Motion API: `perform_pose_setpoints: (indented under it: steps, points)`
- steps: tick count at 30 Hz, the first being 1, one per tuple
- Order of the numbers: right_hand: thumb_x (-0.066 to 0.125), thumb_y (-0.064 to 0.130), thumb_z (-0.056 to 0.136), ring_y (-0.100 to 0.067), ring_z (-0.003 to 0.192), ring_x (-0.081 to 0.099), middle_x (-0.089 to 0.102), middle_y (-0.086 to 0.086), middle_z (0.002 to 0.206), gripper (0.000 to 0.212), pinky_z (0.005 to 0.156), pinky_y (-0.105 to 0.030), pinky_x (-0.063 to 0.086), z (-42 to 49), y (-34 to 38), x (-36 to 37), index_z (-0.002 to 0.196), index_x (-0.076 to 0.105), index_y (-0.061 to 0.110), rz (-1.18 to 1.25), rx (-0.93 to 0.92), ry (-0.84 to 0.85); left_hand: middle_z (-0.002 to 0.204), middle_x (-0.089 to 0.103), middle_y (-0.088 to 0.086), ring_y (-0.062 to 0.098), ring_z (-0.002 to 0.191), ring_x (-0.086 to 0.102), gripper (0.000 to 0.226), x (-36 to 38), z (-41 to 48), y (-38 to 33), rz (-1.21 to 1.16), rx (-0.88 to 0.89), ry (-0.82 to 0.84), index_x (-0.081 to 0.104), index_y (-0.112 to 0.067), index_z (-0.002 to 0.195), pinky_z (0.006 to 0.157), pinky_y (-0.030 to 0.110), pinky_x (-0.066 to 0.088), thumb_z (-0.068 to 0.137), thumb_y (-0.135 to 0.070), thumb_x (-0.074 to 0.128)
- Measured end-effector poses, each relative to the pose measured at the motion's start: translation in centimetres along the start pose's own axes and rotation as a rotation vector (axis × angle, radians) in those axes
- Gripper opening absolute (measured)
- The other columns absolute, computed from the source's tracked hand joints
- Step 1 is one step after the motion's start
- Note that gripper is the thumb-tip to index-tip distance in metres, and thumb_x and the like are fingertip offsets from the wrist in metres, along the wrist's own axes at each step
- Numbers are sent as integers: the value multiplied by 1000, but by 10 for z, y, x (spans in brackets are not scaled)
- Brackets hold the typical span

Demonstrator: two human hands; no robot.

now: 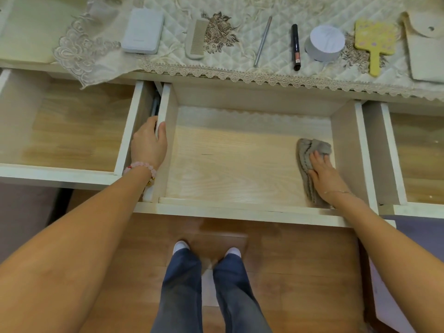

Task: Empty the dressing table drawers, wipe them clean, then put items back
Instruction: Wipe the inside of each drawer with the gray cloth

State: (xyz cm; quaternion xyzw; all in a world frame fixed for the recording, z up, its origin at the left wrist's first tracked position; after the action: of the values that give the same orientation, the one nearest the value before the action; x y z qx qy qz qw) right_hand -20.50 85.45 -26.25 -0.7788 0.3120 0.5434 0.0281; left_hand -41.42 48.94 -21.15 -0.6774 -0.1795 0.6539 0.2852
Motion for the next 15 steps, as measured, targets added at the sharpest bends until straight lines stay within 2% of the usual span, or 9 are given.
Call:
perform_pose_setpoints:
  steps: [2, 4, 7, 9, 11, 15]
  points:
    - [31, 15, 100, -27, 145, -1, 3, -9, 157, 52, 116, -41, 14, -2, -7, 1, 148, 11, 9, 39, 33, 26, 95, 61, 13, 25, 83, 55, 32, -1, 0, 0, -16, 0, -4, 54, -7, 114, 70, 32, 40, 100, -29, 37]
    - [31, 15, 100, -26, 145, -2, 2, -9, 157, 53, 113, -42, 18, -4, -12, 2, 149, 10, 9, 57, 98, 21, 94, 62, 14, 27, 84, 56, 31, -1, 0, -1, -17, 7, -11, 55, -6, 113, 69, 33, 41, 100, -28, 38]
    - [34, 12, 98, -36, 141, 15, 3, -18, 156, 56, 107, -45, 27, -2, -8, 5, 148, 9, 7, 63, 209, -38, 92, 62, 15, 29, 82, 57, 29, -1, 1, -1, -19, 17, -25, 55, -5, 109, 68, 36, 44, 100, -27, 38]
    - [37, 7, 97, -38, 142, 12, 6, -22, 154, 56, 109, -45, 25, -2, 0, 4, 146, 11, 2, 55, 166, -70, 91, 62, 14, 30, 80, 57, 28, 0, 3, -1, -8, 30, -32, 55, -6, 105, 68, 38, 47, 99, -27, 38]
    - [37, 6, 97, -35, 143, 5, 7, -18, 155, 56, 112, -45, 21, 0, 5, 4, 146, 12, 1, 53, 96, -45, 90, 62, 13, 29, 78, 57, 28, 0, 4, -1, 1, 36, -32, 55, -6, 103, 66, 39, 47, 99, -27, 38]
    - [40, 11, 96, -39, 138, 24, 6, -17, 155, 55, 109, -45, 28, 2, 40, 13, 147, 18, 11, -3, -91, 26, 88, 61, 13, 28, 76, 56, 28, 1, 6, 0, -2, 36, -32, 54, -6, 102, 64, 37, 44, 99, -27, 38]
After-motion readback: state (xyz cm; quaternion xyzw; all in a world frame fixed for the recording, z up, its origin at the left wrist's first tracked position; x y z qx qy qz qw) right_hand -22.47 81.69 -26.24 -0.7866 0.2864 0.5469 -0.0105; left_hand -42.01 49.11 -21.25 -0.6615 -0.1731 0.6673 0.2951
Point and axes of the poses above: each hand's wrist, its own z-axis towards the middle knuckle, its own x-axis out of the palm, y = z × x, the point moved 4 cm from there along z, towards the middle knuckle
